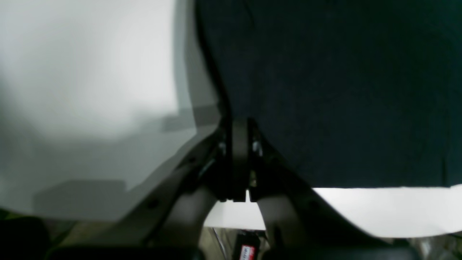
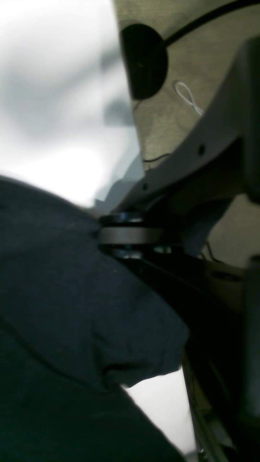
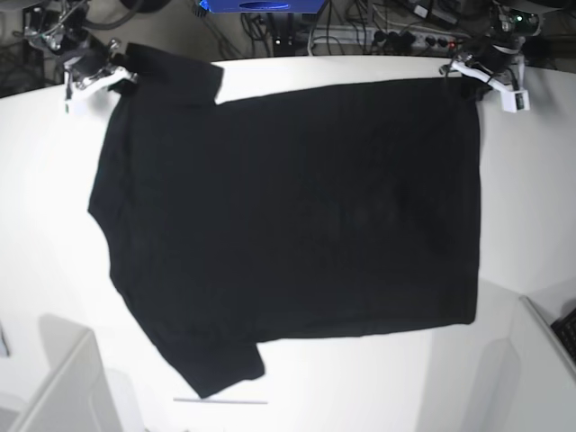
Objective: Fold the T-shirt properly
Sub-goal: 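Lift the shoulder edge with both grippers and pull it toward the robot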
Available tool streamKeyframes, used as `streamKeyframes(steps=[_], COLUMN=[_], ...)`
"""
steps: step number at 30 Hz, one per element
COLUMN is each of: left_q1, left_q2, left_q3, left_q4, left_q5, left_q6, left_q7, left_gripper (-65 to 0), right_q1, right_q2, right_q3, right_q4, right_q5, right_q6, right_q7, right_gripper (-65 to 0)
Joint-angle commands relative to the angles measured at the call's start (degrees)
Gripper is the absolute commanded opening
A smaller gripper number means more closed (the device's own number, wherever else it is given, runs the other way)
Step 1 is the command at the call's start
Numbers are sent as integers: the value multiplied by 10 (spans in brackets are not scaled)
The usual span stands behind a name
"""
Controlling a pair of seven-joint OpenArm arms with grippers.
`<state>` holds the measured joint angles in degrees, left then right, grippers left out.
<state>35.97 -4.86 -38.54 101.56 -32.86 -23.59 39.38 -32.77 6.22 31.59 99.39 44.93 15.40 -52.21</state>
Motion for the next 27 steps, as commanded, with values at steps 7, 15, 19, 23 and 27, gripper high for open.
streamKeyframes(steps=[7,15,19,23,27], left_q1=[38,45,40,31,28], left_q2=[-7,-6,-5,-4,-4], left_q3=[-26,-24,-22,-25,-26], left_q4=[41,89,94,93,94], left_q5=[-5,-6,-6,-6,-7], left_q6=[-1,-1,-1,0,0], left_q7=[-8,-8,-8,-7,-7], left_gripper=[-650,-650,-650,-650,-650], right_q1=[-45,7,41,68,86], right_q2=[-13,-13,-13,-14,-15], right_q3=[-1,3,3,4,1], right_q4=[98,117,117,117,117], right_q5=[7,7,7,7,7], right_q6=[0,-1,-2,-3,-3], right_q7=[0,-59,-81,-107,-113], right_gripper=[-650,-650,-650,-650,-650])
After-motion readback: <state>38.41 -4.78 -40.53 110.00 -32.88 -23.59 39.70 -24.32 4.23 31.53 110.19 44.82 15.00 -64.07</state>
